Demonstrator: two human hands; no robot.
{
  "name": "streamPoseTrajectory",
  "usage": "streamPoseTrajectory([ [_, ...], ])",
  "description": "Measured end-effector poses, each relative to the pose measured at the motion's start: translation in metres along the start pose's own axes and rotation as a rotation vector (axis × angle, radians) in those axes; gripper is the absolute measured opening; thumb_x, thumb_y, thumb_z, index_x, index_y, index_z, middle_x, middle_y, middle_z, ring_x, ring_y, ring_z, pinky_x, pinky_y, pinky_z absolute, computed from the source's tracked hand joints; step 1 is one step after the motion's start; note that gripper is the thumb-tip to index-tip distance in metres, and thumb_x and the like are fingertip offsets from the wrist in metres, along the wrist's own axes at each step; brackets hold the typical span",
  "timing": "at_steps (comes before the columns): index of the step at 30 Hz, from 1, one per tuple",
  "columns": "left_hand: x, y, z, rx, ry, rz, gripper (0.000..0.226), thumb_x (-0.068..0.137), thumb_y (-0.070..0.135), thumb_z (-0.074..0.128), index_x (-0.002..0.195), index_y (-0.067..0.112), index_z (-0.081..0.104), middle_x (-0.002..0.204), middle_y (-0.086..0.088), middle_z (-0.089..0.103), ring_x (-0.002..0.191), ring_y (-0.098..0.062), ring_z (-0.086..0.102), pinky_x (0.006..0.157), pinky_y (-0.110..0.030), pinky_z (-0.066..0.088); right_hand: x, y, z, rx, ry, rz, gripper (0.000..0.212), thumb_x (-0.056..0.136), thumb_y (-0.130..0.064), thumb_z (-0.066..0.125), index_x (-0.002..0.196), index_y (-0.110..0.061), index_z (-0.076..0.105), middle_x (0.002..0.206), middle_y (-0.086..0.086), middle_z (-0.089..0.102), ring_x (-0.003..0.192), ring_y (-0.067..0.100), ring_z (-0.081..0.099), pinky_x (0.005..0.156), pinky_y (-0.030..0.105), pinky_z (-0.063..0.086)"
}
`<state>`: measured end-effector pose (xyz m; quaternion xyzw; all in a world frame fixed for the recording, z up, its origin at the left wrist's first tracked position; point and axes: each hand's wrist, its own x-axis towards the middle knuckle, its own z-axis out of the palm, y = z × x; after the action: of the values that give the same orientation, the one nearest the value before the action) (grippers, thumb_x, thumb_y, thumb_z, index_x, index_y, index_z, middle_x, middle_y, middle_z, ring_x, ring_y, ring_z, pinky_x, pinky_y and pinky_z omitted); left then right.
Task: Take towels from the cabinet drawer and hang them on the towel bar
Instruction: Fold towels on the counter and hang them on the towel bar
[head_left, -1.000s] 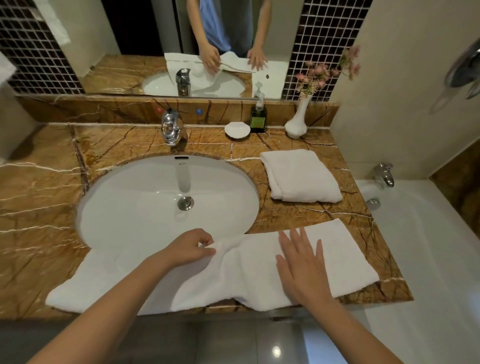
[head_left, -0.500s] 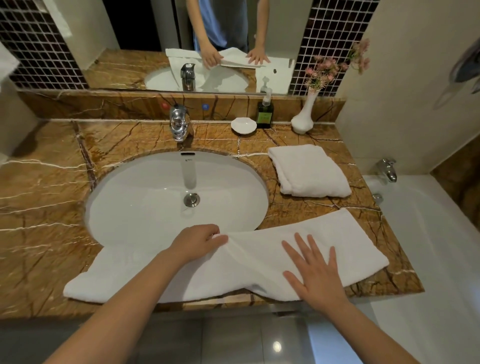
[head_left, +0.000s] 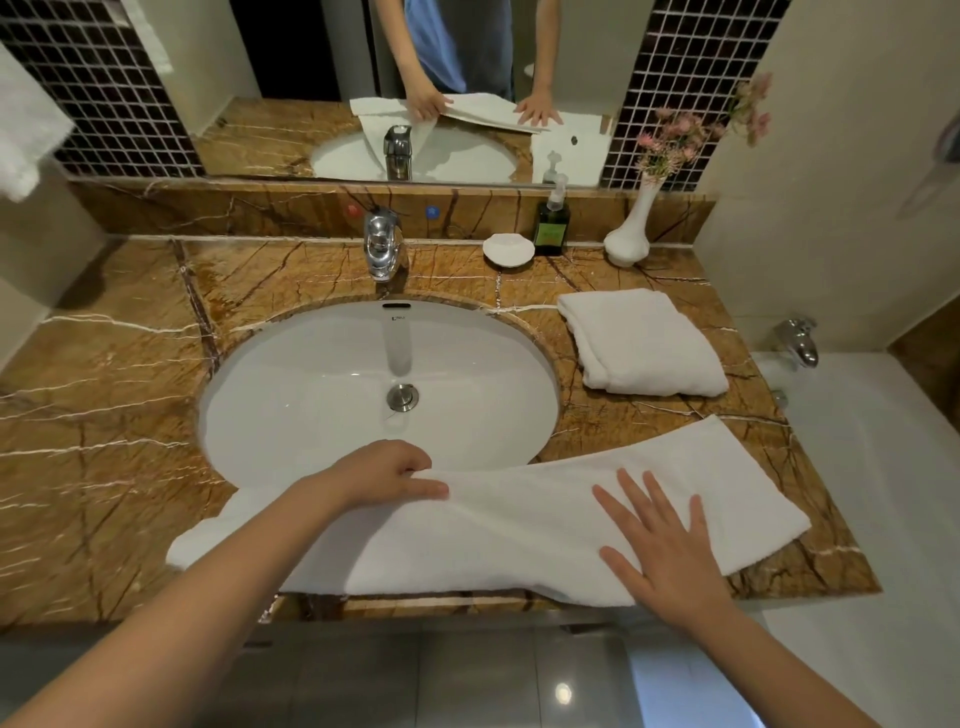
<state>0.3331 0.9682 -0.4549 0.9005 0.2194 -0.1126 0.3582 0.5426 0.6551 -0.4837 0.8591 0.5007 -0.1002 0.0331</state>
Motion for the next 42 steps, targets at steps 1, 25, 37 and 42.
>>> streamPoseTrajectory([
  [1,0.0,0.0,0.002,0.051,0.016,-0.016,0.061,0.072,0.07,0.058,0.056,0.023,0.023,0.053,0.008,0.023,0.052,-0.008,0.024,0.055,-0.029,0.018,-0.001,0.002,0.0,-0.007,0.002,-0.003,0.068,0.086,-0.07,-0.003,0.149,-0.045,0.001,0.16,-0.01,-0.006,0.148,0.019,-0.01,0.114,0.058,-0.005],
  [25,-0.102,-0.043,0.035,0.331,0.579,-0.614,0.035,0.094,0.043,0.039,0.119,0.024,0.055,0.121,0.001,0.058,0.117,-0.023,0.049,0.101,-0.048,0.035,0.03,-0.167,0.004,0.128,-0.027,-0.347,0.058,0.095,-0.058,0.008,0.151,-0.043,-0.001,0.162,-0.01,0.003,0.149,0.017,-0.006,0.112,0.049,-0.021],
  [37,-0.159,-0.067,0.017,-0.305,0.771,-0.484,0.05,0.082,0.024,0.067,0.128,0.026,0.048,0.103,0.01,0.058,0.1,-0.018,0.059,0.07,-0.027,0.048,0.029,-0.17,-0.001,0.03,-0.046,-0.328,0.055,0.097,-0.057,0.008,0.145,-0.046,-0.018,0.161,-0.013,-0.007,0.148,0.013,-0.013,0.115,0.048,-0.016],
  [42,-0.185,-0.087,0.014,-0.248,0.595,-0.472,0.047,0.074,0.024,0.073,0.117,0.027,0.054,0.093,0.009,0.059,0.079,-0.005,0.059,0.055,-0.014,0.038,0.027,-0.171,-0.005,0.023,-0.055,-0.318,0.056,0.098,-0.056,0.01,0.149,-0.044,-0.009,0.161,-0.013,-0.004,0.148,0.012,-0.011,0.115,0.047,-0.015],
])
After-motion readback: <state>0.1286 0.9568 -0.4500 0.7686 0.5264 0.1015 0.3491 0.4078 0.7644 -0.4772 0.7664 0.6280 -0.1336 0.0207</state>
